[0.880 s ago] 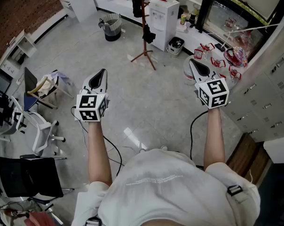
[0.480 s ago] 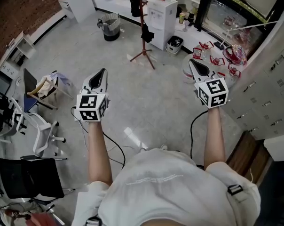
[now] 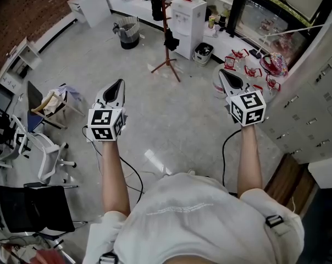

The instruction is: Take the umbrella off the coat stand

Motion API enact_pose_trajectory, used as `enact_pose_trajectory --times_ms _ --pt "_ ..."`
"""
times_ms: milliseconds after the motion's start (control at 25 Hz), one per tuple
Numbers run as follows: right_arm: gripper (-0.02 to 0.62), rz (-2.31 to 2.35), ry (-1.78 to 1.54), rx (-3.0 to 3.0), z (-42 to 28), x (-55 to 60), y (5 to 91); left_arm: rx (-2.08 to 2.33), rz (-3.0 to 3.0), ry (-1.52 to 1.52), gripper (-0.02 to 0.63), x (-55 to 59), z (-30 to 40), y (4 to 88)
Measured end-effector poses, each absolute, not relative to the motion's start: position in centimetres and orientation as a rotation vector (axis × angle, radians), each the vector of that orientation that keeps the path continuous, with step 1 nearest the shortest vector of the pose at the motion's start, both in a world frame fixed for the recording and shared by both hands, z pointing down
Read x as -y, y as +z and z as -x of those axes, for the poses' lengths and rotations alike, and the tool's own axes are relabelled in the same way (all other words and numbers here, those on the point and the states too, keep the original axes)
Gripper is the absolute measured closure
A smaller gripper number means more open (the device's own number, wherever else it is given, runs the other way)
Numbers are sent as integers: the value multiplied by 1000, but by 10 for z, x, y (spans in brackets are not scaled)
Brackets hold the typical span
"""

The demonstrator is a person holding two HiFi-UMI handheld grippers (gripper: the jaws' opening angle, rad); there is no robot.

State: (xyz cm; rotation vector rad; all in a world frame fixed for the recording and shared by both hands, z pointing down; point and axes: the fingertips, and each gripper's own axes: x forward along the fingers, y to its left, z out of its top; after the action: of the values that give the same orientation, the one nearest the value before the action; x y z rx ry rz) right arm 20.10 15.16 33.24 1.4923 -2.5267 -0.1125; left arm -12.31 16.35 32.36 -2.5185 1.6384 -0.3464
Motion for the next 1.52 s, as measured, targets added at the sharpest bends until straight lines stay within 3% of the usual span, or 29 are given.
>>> enact_pose_trajectory --times_ms 280,360,480,560,1000,1520 --pt "572 -1488 -106 2518 -200 -152 338 -1661 2547 -303 571 -162 126 326" --pt "572 -1484 -96 2520 -199 -152 342 -1652 2558 -284 409 -162 124 327" --pt "572 -1469 -78 2525 -195 -151 345 -1601 2561 -234 232 -163 119 323" --pt "572 -1464 -70 2525 -193 -151 347 -1565 2569 -194 170 -166 117 321" --pt "572 -1458 -3 2537 -176 -142 359 -1664 2546 -262 164 -162 149 338" --pt "572 -1443 58 2535 -100 -123 384 -1714 2549 -372 164 -145 225 369"
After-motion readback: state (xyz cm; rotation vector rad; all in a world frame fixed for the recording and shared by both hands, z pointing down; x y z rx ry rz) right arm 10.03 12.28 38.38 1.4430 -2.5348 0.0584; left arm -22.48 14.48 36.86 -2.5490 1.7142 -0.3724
